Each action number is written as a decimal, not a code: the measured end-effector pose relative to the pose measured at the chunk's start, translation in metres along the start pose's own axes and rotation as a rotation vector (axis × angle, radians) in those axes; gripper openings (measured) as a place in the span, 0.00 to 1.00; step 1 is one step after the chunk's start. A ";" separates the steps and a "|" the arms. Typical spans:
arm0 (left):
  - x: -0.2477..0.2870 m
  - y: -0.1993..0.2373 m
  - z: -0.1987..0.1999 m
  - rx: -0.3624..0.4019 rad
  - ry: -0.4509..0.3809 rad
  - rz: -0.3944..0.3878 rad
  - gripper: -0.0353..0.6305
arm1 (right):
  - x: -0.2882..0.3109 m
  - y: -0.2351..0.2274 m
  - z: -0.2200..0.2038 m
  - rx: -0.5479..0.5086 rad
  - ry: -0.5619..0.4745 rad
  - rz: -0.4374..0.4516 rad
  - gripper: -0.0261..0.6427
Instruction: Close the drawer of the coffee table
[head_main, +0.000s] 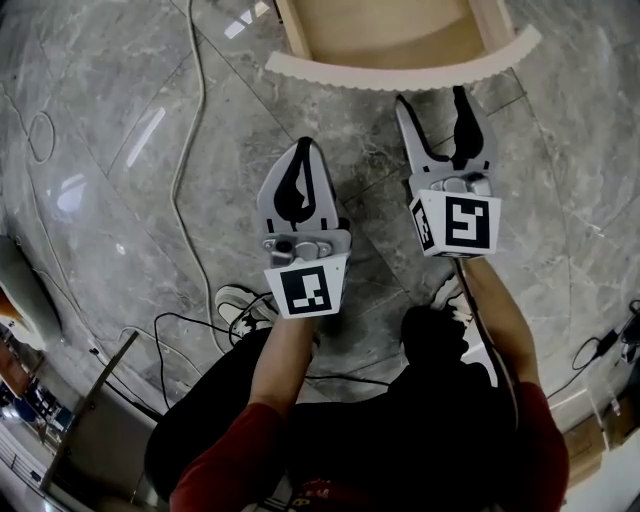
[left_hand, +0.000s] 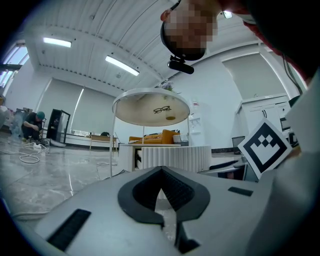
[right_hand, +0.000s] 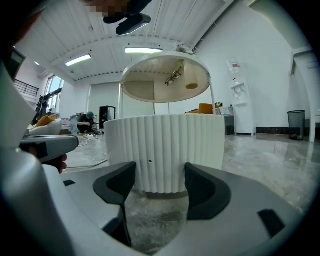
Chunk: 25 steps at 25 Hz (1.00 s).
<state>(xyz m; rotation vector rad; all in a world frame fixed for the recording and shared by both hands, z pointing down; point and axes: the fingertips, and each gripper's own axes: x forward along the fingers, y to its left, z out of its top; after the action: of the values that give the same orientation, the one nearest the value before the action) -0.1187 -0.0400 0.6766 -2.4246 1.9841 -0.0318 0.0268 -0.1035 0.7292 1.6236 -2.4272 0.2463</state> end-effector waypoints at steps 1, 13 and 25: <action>0.000 0.001 -0.001 -0.002 0.001 0.001 0.07 | 0.002 0.000 0.000 -0.003 -0.001 0.002 0.48; 0.020 0.014 0.003 0.028 -0.019 0.007 0.07 | 0.051 -0.009 0.012 -0.018 0.007 0.005 0.48; 0.024 0.027 -0.010 0.059 0.048 0.032 0.07 | 0.112 -0.018 0.028 -0.022 -0.017 0.018 0.48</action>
<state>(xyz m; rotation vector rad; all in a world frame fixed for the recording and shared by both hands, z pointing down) -0.1405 -0.0690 0.6859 -2.3782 2.0111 -0.1476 -0.0002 -0.2169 0.7320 1.6022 -2.4486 0.2095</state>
